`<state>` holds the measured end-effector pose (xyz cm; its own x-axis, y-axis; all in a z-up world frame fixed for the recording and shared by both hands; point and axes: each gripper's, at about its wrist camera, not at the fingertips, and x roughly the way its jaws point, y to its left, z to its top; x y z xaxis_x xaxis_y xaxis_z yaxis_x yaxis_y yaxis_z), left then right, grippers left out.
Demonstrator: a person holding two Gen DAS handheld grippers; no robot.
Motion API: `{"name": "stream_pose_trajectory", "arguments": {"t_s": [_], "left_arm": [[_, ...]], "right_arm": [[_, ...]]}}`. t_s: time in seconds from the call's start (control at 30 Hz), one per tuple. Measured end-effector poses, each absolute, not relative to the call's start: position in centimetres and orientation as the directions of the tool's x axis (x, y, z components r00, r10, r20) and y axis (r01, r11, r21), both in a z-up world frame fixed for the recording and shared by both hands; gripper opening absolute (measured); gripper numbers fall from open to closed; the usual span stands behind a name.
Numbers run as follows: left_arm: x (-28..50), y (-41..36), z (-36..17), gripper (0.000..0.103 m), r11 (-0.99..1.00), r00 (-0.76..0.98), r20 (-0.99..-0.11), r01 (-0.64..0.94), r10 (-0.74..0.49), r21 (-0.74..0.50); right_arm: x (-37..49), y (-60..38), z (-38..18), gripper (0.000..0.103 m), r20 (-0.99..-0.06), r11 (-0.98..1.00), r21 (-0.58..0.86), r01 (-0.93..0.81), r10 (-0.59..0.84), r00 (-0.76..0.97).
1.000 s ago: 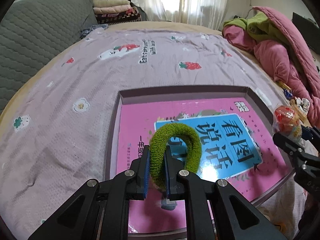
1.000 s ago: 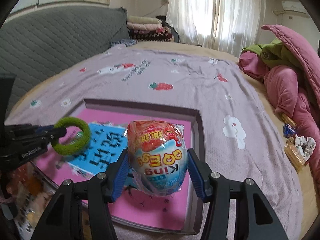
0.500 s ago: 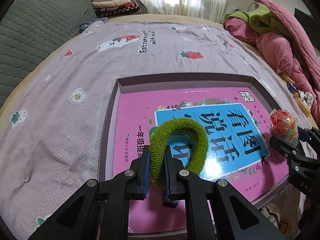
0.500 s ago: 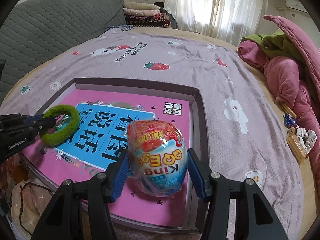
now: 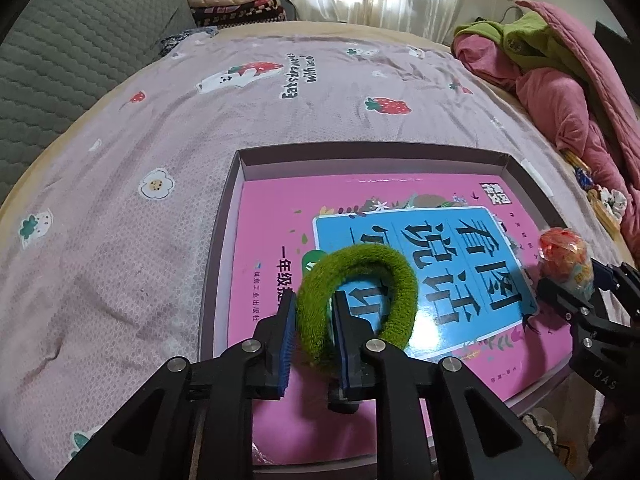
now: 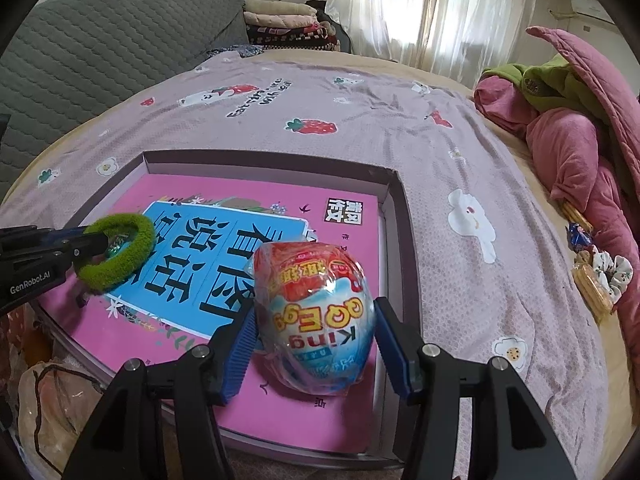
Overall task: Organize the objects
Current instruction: 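Lower the ring onto the book and open the left gripper while the right releases the egg, then withdraw both grippers from the tray back toward the remaining items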
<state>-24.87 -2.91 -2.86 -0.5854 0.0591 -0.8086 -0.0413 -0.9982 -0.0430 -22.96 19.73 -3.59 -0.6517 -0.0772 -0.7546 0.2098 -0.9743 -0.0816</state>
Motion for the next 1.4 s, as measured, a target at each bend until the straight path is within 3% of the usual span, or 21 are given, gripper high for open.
{"name": "stream_pose_trajectory", "arguments": {"t_s": [0.2, 0.47, 0.67, 1.4], "left_arm": [[-24.8, -3.1, -2.1, 0.027, -0.998, -0.603, -0.795, -0.039, 0.068, -0.056], [-24.2, -3.8, 0.1, 0.051, -0.997, -0.648, -0.758, -0.03, 0.074, -0.072], [-23.1, -4.1, 2.1, 0.058, -0.998, -0.697, -0.715, -0.028, 0.055, -0.049], [-15.1, -3.7, 5.8, 0.061, -1.0, -0.788, -0.615, -0.017, 0.007, 0.01]], "right_arm": [[-22.8, 19.9, -3.1, 0.069, -0.742, -0.975, -0.078, 0.208, -0.082, -0.666], [-22.4, 20.2, -1.8, 0.07, -0.71, -0.977, -0.074, 0.202, -0.09, -0.698], [-21.8, 20.2, -0.5, 0.073, -0.676, -0.976, -0.062, 0.21, -0.114, -0.728], [-16.5, 19.0, 3.7, 0.075, -0.574, -0.958, -0.046, 0.284, -0.207, -0.792]]}}
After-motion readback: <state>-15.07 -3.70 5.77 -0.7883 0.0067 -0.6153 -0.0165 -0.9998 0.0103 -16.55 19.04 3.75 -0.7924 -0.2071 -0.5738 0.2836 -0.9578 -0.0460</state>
